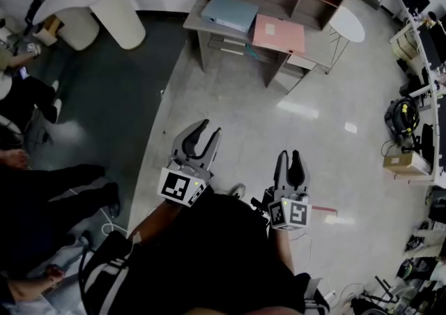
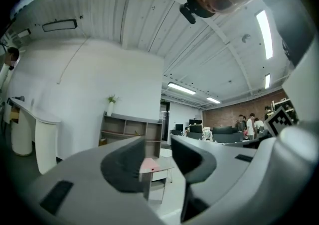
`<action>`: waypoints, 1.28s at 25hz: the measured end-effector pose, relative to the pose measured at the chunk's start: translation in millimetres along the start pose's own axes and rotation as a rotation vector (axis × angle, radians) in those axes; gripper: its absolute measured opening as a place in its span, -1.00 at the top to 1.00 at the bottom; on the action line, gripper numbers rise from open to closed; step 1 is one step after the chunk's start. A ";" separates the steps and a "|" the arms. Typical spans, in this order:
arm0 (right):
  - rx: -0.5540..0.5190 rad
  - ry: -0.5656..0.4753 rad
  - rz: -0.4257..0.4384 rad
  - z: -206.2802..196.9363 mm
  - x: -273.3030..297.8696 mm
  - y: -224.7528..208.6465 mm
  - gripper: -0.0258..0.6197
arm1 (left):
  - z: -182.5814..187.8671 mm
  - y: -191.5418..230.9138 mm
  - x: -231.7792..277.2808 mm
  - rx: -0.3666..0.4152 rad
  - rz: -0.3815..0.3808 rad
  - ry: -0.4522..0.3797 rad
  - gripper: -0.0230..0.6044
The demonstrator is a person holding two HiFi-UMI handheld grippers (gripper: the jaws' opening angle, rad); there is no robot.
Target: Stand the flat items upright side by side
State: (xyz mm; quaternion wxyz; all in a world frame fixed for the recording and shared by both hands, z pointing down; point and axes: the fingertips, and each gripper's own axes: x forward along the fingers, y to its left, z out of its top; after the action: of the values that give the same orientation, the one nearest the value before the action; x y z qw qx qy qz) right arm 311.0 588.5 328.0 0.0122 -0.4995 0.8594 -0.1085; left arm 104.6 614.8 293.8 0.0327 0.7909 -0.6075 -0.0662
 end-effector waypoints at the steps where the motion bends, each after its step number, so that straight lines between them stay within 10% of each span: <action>1: 0.014 0.009 0.006 -3.2 1.4 0.5 0.40 | -5.6 1.1 0.1 -0.005 -0.015 0.009 0.25; 32: 0.151 0.097 -0.062 -48.1 73.6 49.9 0.37 | -33.7 94.3 -3.8 -0.056 -0.104 0.058 0.09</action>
State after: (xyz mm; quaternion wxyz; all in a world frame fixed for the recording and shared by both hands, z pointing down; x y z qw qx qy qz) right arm 225.3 557.3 371.5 0.0049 -0.5176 0.8326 -0.1973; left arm 18.3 593.1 339.9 0.0687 0.8217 -0.5624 -0.0619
